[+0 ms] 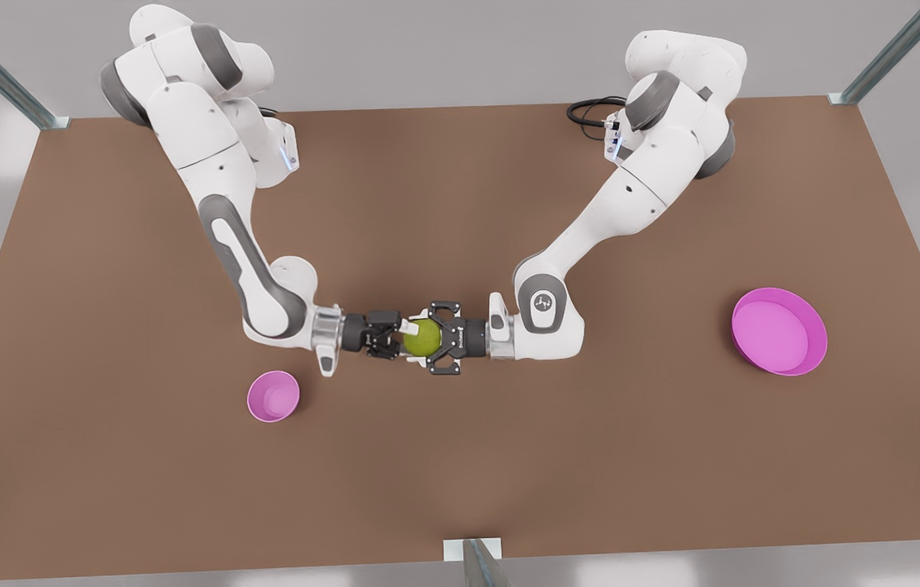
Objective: Use the left arm to pick up the apple from the plate, transfer it to the gripper of the right arm, and then use the right arm to place it into the bowl
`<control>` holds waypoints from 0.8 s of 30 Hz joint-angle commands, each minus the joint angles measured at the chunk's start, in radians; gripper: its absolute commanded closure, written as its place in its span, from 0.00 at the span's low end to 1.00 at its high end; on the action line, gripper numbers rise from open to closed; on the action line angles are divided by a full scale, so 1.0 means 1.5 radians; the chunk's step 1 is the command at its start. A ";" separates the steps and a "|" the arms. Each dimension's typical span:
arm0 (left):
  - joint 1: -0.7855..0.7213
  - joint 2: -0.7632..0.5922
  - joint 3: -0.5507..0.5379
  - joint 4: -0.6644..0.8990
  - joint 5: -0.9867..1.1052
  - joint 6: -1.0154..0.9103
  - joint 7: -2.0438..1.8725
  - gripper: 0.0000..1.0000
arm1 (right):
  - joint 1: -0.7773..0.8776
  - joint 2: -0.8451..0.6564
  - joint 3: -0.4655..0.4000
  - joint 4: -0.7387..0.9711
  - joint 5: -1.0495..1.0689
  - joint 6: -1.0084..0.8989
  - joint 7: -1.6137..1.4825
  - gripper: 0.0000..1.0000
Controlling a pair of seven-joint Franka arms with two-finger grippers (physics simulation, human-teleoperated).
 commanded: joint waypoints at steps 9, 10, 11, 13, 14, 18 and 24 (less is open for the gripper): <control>-0.004 -0.001 -0.001 0.003 0.003 -0.001 0.068 0.26 | 0.000 -0.005 0.001 0.002 -0.001 -0.001 -0.137 0.00; -0.004 -0.001 -0.001 0.003 0.003 -0.001 0.068 0.26 | 0.002 -0.004 0.001 0.002 -0.001 0.000 -0.137 0.00; -0.004 -0.001 -0.001 0.003 0.003 -0.001 0.068 0.26 | 0.003 -0.003 0.002 0.002 -0.001 0.000 -0.138 0.00; -0.004 -0.001 -0.001 0.003 0.003 -0.001 0.068 0.26 | 0.003 -0.003 0.006 -0.001 -0.001 0.000 -0.139 0.00; -0.004 -0.001 -0.001 0.003 0.003 -0.001 0.068 0.26 | 0.003 -0.003 0.008 -0.003 -0.001 0.000 -0.139 0.00; -0.004 0.000 -0.001 0.003 0.003 -0.001 0.068 0.26 | 0.003 -0.003 0.014 -0.003 -0.001 0.002 -0.138 0.04; -0.003 -0.001 0.000 0.003 0.003 -0.001 0.067 0.20 | 0.003 -0.003 0.014 -0.001 -0.001 0.009 -0.139 0.14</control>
